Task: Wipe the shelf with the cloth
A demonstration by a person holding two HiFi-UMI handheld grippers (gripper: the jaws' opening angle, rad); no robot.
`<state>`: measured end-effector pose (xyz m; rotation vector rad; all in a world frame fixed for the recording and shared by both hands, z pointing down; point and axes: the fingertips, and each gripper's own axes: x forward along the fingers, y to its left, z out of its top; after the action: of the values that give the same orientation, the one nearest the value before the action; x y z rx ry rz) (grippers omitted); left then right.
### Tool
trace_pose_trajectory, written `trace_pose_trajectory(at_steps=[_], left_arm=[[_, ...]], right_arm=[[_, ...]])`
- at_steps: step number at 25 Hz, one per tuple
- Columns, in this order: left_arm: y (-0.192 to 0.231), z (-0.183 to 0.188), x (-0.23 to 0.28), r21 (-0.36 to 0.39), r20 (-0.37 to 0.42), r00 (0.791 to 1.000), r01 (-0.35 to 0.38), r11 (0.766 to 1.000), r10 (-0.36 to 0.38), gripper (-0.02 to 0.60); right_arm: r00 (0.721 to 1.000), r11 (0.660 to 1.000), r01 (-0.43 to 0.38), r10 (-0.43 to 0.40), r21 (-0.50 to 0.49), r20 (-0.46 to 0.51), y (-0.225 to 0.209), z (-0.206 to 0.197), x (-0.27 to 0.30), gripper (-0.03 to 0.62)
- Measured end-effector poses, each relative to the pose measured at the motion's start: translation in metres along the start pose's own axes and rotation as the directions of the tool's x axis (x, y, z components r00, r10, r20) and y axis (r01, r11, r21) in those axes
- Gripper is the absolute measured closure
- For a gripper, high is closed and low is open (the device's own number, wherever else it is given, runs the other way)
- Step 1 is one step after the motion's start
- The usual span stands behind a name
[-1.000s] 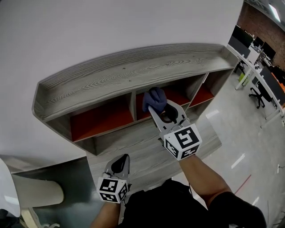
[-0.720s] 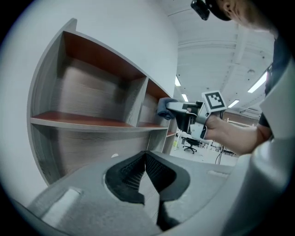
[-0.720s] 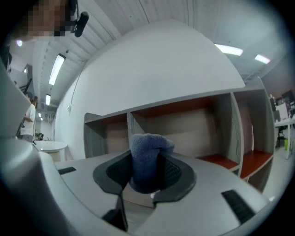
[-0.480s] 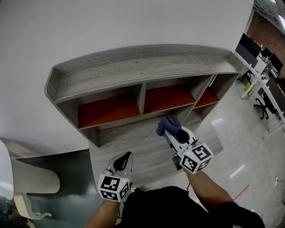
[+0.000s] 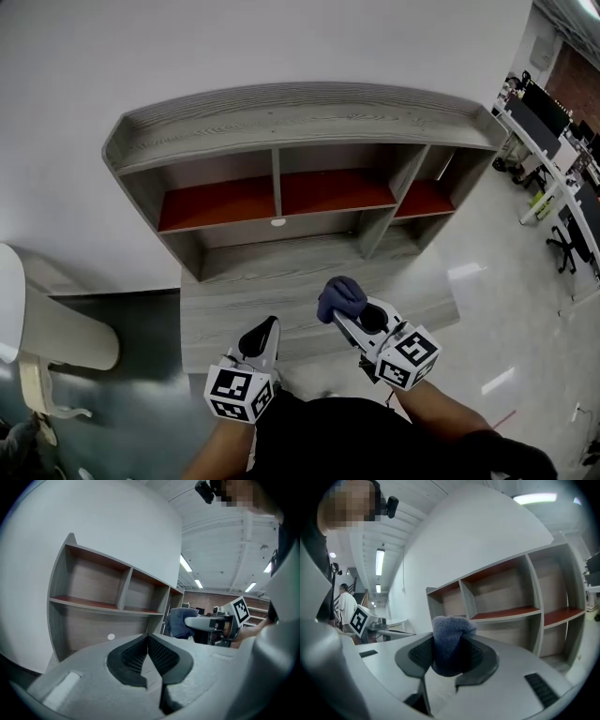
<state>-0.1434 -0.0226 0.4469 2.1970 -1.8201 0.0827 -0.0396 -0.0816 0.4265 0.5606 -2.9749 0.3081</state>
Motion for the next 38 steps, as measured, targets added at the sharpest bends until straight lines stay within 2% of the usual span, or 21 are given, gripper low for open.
trace_pose_trajectory(at_steps=[3, 11, 16, 19, 24, 31, 38], left_arm=[[-0.025, -0.010, -0.007, 0.004, -0.007, 1.000, -0.013, 1.000, 0.013, 0.572], [-0.084, -0.028, -0.033, -0.006, 0.014, 0.998, -0.055, 0.998, 0.055, 0.572], [-0.087, -0.041, -0.058, -0.023, 0.006, 0.990, -0.138, 0.990, 0.138, 0.572], [-0.090, -0.046, -0.071, -0.012, -0.005, 0.987, -0.158, 0.987, 0.158, 0.572], [-0.089, -0.039, -0.073, -0.001, -0.004, 0.990, -0.139, 0.990, 0.139, 0.572], [-0.080, -0.008, -0.070, 0.069, 0.014, 0.998, -0.055, 0.996, 0.054, 0.572], [-0.048, -0.015, -0.082, 0.072, -0.028, 0.999, -0.025, 0.997, 0.027, 0.572]], right_arm=[[1.000, 1.000, -0.016, 0.016, -0.008, -0.012, 0.003, -0.011, -0.027, 0.461], [0.998, 0.997, -0.068, 0.068, 0.046, -0.006, 0.013, -0.037, -0.086, 0.459], [0.993, 0.993, -0.109, 0.111, 0.055, -0.030, 0.026, -0.051, -0.101, 0.462], [0.993, 0.992, -0.116, 0.118, 0.057, -0.030, 0.031, -0.055, -0.108, 0.464], [0.995, 0.996, -0.089, 0.089, -0.002, -0.043, 0.041, -0.053, -0.108, 0.467], [0.997, 0.995, -0.043, 0.037, -0.089, -0.067, 0.060, -0.046, -0.089, 0.468], [0.997, 0.995, -0.019, 0.011, -0.100, -0.077, 0.084, -0.051, -0.058, 0.468]])
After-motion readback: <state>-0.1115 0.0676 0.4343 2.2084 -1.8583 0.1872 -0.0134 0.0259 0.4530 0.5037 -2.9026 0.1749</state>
